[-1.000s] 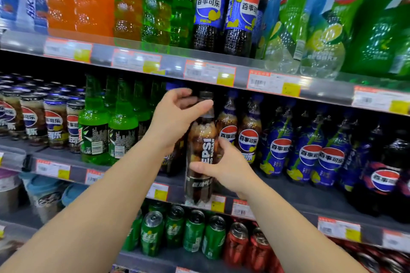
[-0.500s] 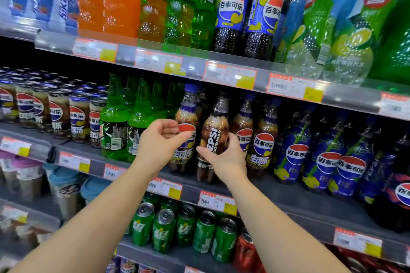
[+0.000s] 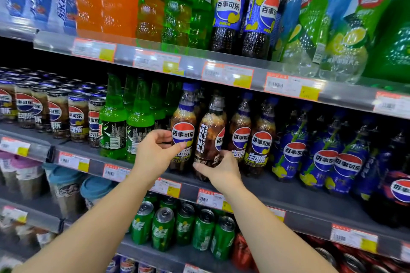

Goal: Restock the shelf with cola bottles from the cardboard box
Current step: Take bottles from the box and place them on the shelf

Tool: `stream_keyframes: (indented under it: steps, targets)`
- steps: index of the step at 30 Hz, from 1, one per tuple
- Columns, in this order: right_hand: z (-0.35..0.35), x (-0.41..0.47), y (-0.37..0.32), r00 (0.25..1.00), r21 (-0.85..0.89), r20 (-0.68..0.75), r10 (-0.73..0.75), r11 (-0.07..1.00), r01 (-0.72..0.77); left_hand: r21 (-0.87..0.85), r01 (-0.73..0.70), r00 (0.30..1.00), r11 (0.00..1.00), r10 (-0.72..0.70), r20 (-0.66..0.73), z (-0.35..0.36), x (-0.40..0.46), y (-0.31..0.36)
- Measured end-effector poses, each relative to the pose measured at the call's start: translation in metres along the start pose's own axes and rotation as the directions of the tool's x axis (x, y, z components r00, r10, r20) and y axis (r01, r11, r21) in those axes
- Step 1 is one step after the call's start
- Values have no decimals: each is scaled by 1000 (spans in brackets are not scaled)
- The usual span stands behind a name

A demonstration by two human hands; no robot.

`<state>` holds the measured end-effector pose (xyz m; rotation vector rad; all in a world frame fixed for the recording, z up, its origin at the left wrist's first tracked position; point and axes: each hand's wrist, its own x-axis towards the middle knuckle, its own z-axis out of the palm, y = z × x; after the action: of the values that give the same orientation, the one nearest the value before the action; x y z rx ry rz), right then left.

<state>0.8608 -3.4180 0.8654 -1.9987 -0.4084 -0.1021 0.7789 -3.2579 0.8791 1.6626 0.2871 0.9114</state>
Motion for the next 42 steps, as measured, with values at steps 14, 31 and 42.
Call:
stream_keyframes:
  steps: [14, 31, 42]
  targets:
    - [7, 3, -1, 994, -98, -49, 97, 990, -102, -24, 16, 1000, 1000, -17, -9, 2, -3, 3]
    - [-2, -8, 0, 987, -5, -135, -85, 996, 85, -15, 72, 993, 997, -73, -92, -48, -41, -3]
    - [178, -92, -134, 955, 103, 64, -289, 954, 281, 30, 61, 977, 998, -54, -208, -244, -30, 3]
